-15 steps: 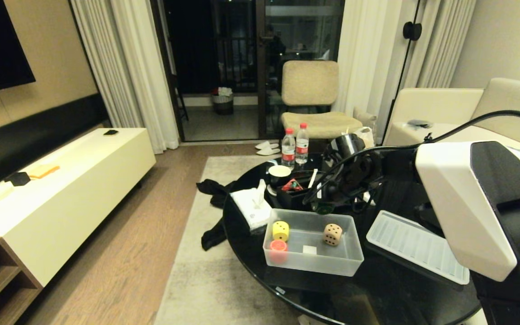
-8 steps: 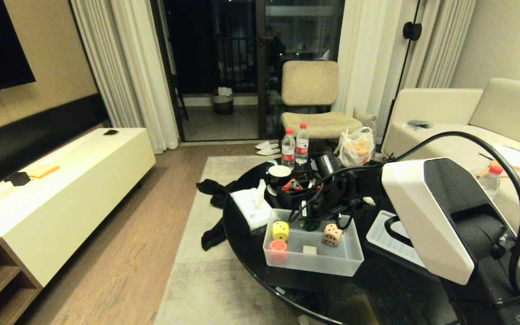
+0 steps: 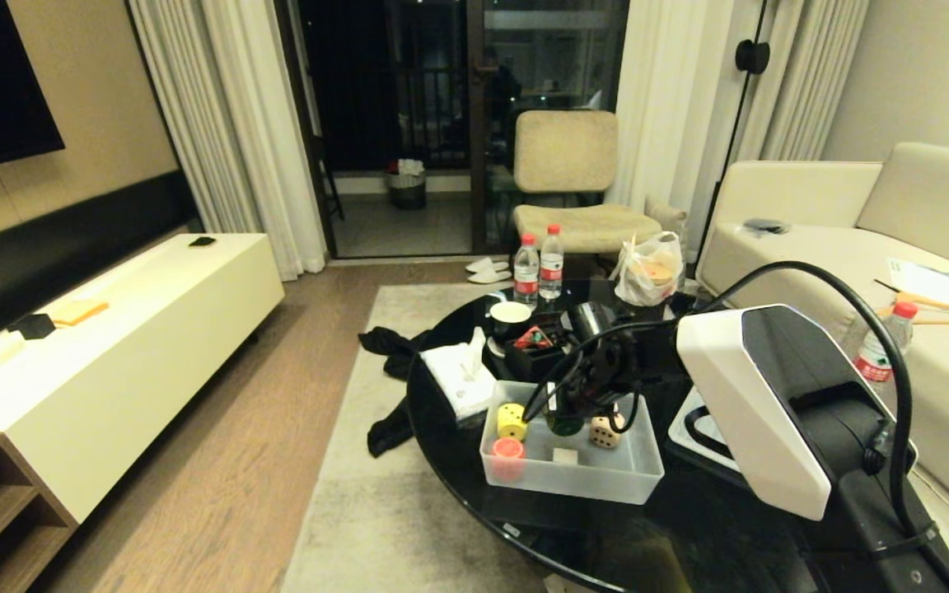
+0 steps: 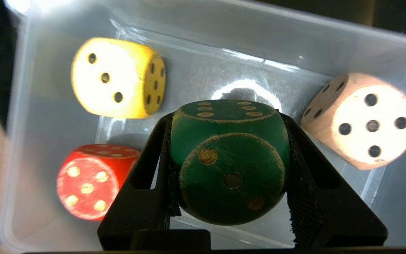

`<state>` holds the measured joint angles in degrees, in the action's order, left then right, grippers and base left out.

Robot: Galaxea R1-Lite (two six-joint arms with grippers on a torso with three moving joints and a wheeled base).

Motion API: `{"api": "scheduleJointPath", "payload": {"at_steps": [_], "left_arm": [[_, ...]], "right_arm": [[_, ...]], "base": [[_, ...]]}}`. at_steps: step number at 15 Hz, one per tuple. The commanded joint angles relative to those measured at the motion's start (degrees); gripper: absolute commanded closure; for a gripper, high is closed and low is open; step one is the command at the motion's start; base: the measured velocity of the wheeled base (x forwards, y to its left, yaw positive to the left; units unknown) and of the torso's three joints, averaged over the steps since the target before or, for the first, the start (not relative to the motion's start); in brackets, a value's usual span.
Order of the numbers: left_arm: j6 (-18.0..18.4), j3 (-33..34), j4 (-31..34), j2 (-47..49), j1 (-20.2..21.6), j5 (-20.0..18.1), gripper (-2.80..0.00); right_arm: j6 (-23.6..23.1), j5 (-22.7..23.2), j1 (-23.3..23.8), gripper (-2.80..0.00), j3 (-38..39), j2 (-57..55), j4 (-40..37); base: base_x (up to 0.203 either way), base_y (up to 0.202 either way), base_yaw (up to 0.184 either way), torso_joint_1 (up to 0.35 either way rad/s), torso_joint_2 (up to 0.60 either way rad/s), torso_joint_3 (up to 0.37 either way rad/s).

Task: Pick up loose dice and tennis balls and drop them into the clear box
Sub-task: Put the toys in the box

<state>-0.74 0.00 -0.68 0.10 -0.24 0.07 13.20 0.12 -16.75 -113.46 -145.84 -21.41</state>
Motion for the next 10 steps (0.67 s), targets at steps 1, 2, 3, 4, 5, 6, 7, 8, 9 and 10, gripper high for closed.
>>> {"api": "scheduleJointPath", "payload": {"at_steps": [1, 2, 3, 4, 5, 6, 7, 8, 9, 10], "left_arm": [[0.0, 0.1, 0.0, 0.0, 0.0, 0.0, 0.0], [0.0, 0.1, 0.0, 0.0, 0.0, 0.0, 0.0], [0.0, 0.1, 0.0, 0.0, 0.0, 0.0, 0.0], [0.0, 0.1, 0.0, 0.0, 0.0, 0.0, 0.0], [0.0, 0.1, 0.0, 0.0, 0.0, 0.0, 0.0], [0.0, 0.1, 0.0, 0.0, 0.0, 0.0, 0.0], [0.0, 0.1, 0.0, 0.0, 0.0, 0.0, 0.0], [0.0, 0.1, 0.0, 0.0, 0.0, 0.0, 0.0], [0.0, 0.1, 0.0, 0.0, 0.0, 0.0, 0.0], [0.0, 0.1, 0.0, 0.0, 0.0, 0.0, 0.0]], "right_arm": [[0.1, -1.3, -1.3, 0.0, 0.2, -0.2, -0.3], [0.1, -2.5, -1.5, 0.0, 0.1, -0.3, -0.2], [0.2, -2.9, -1.5, 0.0, 0.1, -0.4, -0.2], [0.2, -3.0, -1.5, 0.0, 0.2, -0.7, -0.3], [0.2, -3.0, -1.6, 0.0, 0.4, -0.8, -0.3], [0.2, -3.1, -1.8, 0.0, 0.5, -1.0, -0.3], [0.2, -3.1, -2.0, 0.0, 0.6, -1.0, -0.3], [0.2, -3.1, -2.1, 0.0, 0.6, -1.2, -0.4], [0.2, -3.1, -2.1, 0.0, 0.6, -1.2, -0.4], [0.2, -3.2, -2.1, 0.0, 1.0, -1.2, -0.5]], "base": [[0.0, 0.0, 0.0, 0.0, 0.0, 0.0], [0.0, 0.0, 0.0, 0.0, 0.0, 0.0], [0.0, 0.0, 0.0, 0.0, 0.0, 0.0], [0.0, 0.0, 0.0, 0.0, 0.0, 0.0], [0.0, 0.0, 0.0, 0.0, 0.0, 0.0], [0.0, 0.0, 0.0, 0.0, 0.0, 0.0], [0.0, 0.0, 0.0, 0.0, 0.0, 0.0], [0.0, 0.0, 0.0, 0.0, 0.0, 0.0], [0.0, 0.0, 0.0, 0.0, 0.0, 0.0], [0.0, 0.0, 0.0, 0.0, 0.0, 0.0]]}}
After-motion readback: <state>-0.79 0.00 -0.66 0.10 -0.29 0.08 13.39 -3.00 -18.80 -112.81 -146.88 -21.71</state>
